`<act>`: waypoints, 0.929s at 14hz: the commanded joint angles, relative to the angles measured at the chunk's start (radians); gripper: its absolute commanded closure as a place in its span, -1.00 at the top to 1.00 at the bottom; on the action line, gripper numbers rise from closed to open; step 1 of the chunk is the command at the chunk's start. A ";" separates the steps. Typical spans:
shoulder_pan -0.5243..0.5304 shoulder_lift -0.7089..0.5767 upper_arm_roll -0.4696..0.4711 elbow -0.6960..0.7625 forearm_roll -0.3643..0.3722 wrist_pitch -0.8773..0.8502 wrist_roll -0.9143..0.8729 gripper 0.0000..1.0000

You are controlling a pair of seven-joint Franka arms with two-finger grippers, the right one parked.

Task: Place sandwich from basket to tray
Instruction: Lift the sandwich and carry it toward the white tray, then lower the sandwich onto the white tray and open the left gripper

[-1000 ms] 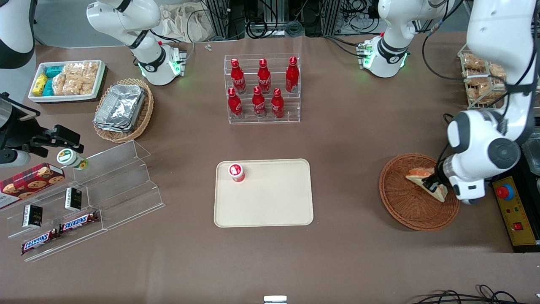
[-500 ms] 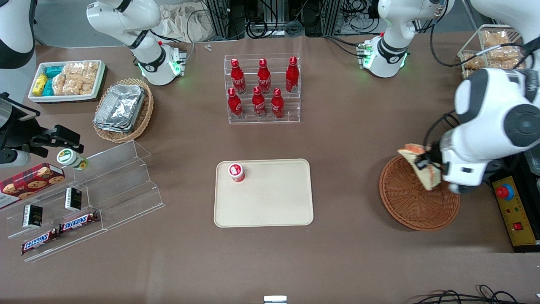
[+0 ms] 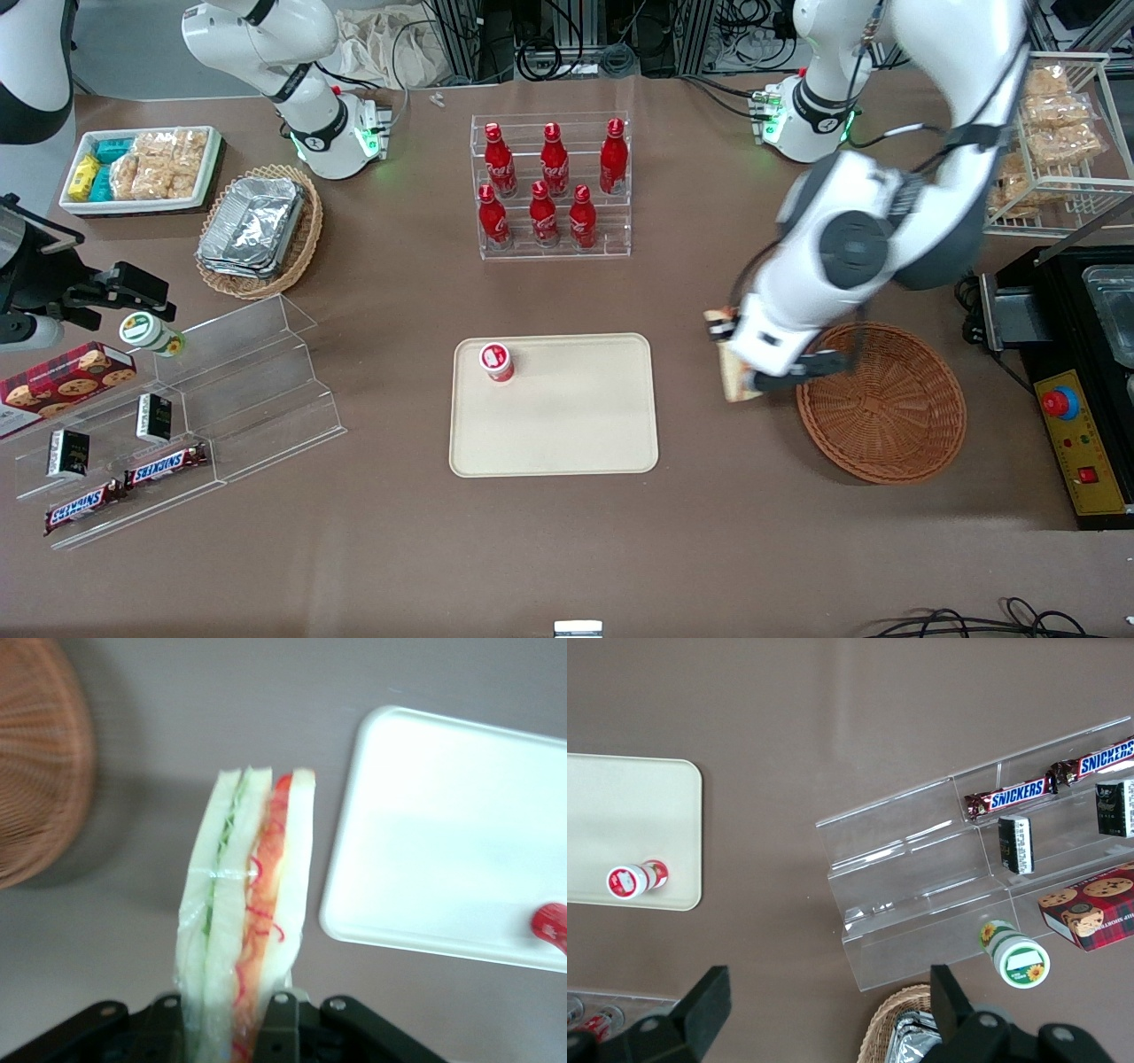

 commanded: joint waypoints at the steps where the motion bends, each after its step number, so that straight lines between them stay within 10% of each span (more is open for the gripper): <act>1: -0.095 0.136 0.002 0.058 0.081 0.100 -0.072 -1.00; 4: -0.178 0.272 0.005 0.095 0.296 0.183 -0.253 -1.00; 9: -0.178 0.371 0.005 0.100 0.441 0.277 -0.281 -0.99; 10: -0.178 0.382 0.007 0.103 0.444 0.286 -0.280 -0.53; 12: -0.172 0.388 0.010 0.094 0.470 0.376 -0.280 0.99; 13: -0.169 0.388 0.010 0.088 0.476 0.403 -0.281 1.00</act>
